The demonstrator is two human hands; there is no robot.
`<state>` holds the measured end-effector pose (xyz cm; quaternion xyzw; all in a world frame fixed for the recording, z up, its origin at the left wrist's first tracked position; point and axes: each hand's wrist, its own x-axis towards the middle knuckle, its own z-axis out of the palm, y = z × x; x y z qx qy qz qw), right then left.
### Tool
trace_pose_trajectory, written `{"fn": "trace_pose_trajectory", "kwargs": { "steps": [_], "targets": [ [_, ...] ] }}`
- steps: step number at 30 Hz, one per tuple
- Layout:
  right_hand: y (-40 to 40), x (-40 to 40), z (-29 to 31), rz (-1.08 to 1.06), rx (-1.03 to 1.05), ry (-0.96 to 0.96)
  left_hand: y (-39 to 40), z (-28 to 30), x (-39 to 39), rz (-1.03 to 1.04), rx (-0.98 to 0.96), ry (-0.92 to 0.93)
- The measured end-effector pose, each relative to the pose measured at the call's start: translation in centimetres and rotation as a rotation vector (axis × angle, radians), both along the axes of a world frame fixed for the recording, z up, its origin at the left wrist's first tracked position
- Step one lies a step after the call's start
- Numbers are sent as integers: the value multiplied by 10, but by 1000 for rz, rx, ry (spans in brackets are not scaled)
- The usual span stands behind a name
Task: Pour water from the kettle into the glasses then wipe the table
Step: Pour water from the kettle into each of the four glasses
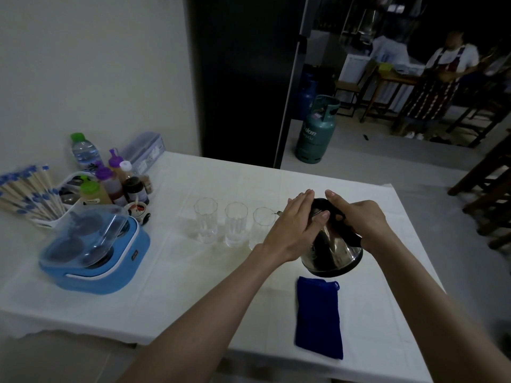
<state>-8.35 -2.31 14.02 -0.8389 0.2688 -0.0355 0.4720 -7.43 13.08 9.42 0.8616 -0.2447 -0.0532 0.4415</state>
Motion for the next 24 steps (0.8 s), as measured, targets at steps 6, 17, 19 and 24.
{"fn": "trace_pose_trajectory", "kwargs": {
  "steps": [6,17,19,24],
  "targets": [
    [2,-1,2,-6,-17,14,1,0,-1,1,-4,-5],
    [5,-4,5,-11,-25,9,1,1,-2,-4,-1,-6],
    [5,-5,6,-17,-20,11,1,2,-3,-9,-12,2],
    [6,-5,6,-14,-23,14,3,3,-4,-4,-7,1]
  ]
}}
